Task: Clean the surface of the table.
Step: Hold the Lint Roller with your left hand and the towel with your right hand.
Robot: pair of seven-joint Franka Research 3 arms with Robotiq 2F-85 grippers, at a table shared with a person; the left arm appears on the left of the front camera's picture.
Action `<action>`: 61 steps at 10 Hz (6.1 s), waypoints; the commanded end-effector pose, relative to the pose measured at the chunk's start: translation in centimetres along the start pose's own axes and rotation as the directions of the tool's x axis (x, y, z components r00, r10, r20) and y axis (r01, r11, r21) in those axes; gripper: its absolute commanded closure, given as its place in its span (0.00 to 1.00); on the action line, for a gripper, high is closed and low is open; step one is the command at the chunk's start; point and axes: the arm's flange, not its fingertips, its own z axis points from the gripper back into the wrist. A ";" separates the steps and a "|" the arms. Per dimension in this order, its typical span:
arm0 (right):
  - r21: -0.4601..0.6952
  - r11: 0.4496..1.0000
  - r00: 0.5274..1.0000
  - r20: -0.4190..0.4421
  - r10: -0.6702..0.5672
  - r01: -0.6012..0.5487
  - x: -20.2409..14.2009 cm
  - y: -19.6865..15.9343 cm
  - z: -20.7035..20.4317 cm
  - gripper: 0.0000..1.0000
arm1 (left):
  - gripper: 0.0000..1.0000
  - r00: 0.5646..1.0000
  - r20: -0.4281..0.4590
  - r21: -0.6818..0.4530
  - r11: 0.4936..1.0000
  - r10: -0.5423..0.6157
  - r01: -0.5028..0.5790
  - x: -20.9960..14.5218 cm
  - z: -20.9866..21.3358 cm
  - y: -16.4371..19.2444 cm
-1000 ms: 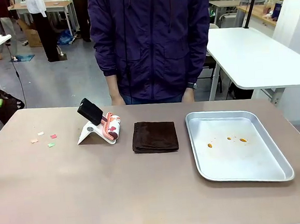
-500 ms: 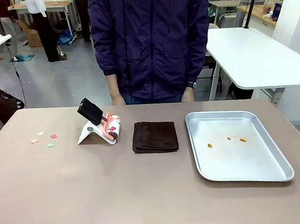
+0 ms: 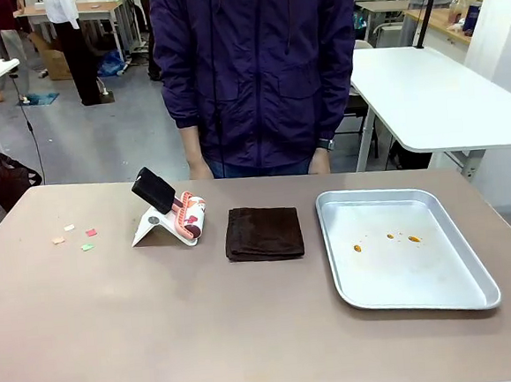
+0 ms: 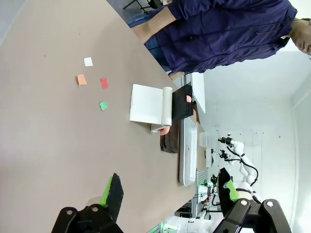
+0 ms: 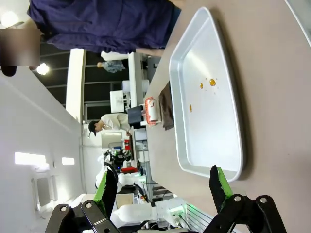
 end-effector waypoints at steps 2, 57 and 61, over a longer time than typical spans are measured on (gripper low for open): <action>0.011 1.000 1.000 0.002 0.009 -0.009 -0.1 0.9 0.2 0.00 | 0.00 1.000 -0.012 -0.006 1.000 -0.024 0.024 -0.3 0.6 -0.1; -0.823 0.340 0.890 -0.438 0.128 -0.454 -5.8 10.9 -60.3 1.00 | 1.00 0.893 -0.437 0.446 0.836 -0.109 0.320 3.4 -35.6 -13.8; -0.808 0.362 0.883 -0.454 0.119 -0.465 -5.9 10.9 -60.1 1.00 | 1.00 0.895 -0.432 0.443 0.837 -0.115 0.322 3.4 -35.6 -13.8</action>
